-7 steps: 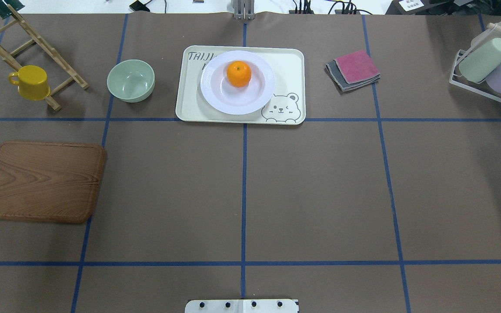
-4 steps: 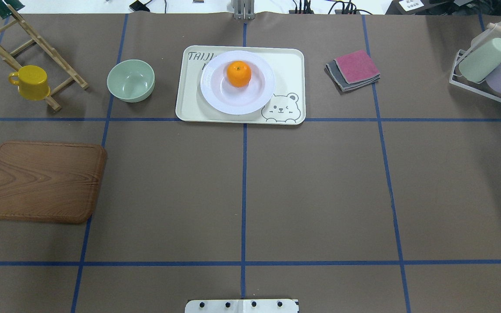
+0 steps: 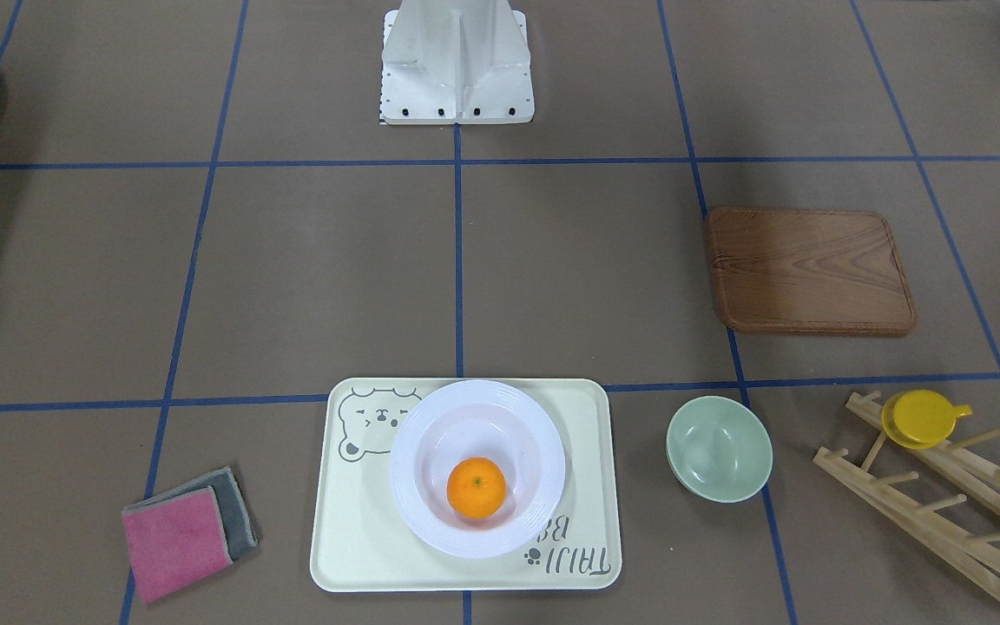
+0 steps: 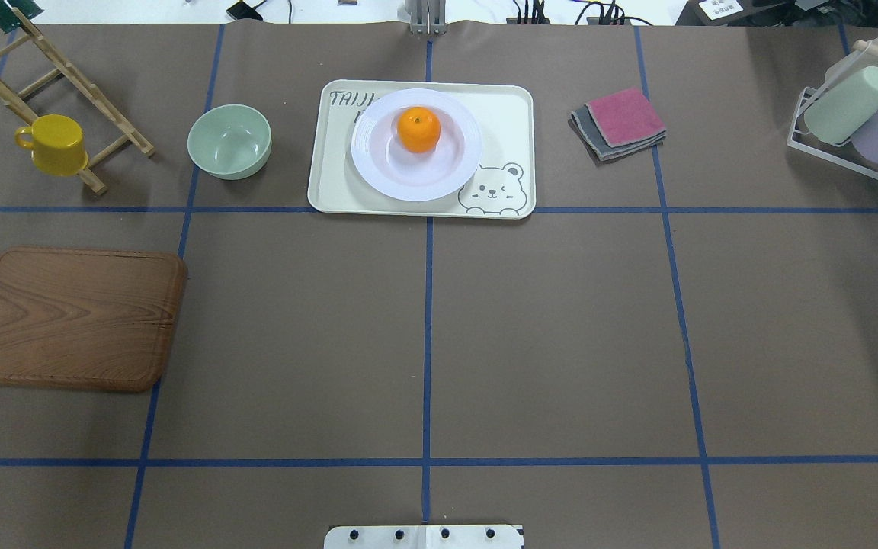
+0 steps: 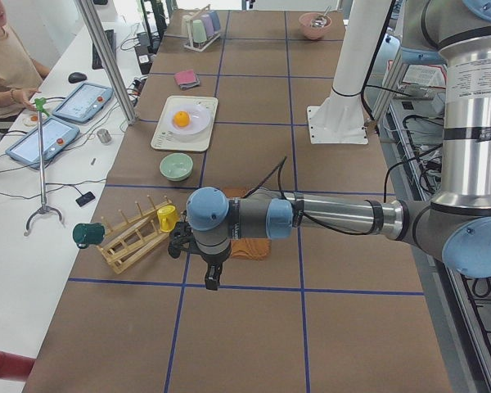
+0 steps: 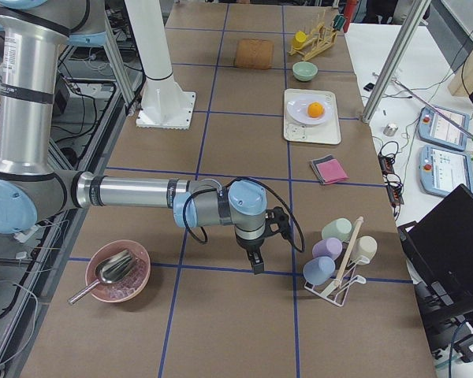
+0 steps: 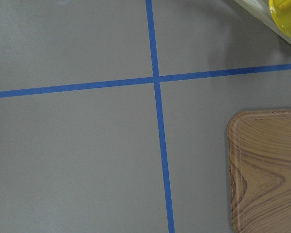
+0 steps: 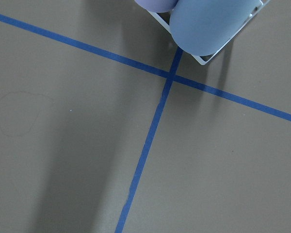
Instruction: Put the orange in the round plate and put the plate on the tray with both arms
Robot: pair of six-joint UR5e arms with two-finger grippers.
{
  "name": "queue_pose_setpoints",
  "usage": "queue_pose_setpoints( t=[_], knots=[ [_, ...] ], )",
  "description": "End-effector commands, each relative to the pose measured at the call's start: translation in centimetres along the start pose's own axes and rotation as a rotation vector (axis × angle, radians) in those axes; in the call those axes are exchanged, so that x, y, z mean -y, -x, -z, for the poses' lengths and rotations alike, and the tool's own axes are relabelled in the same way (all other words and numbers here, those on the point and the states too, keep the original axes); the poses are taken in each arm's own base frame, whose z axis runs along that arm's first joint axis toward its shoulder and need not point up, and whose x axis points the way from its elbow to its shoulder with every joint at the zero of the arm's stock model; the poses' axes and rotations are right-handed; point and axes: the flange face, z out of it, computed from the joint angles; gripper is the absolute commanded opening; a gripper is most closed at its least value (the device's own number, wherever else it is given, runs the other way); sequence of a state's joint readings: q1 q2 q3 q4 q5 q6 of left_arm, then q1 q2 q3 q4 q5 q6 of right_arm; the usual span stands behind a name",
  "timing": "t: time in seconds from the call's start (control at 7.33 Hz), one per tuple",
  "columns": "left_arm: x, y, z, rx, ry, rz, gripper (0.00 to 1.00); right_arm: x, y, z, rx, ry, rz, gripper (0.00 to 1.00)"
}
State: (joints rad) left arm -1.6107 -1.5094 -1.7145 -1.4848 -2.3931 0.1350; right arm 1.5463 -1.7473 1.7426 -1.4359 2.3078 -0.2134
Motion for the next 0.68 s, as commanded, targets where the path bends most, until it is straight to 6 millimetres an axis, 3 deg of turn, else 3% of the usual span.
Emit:
queue_pose_setpoints(
  t=[0.0, 0.55],
  knots=[
    [-0.01, 0.04, -0.03, 0.0, 0.001, 0.001, 1.0, -0.02, -0.04, -0.05, 0.001, 0.001, -0.003, 1.0],
    [-0.06, 0.25, -0.24, -0.001, 0.005, 0.005, 1.0, 0.0, -0.08, -0.22, 0.005, 0.003, -0.004, 1.0]
  ],
)
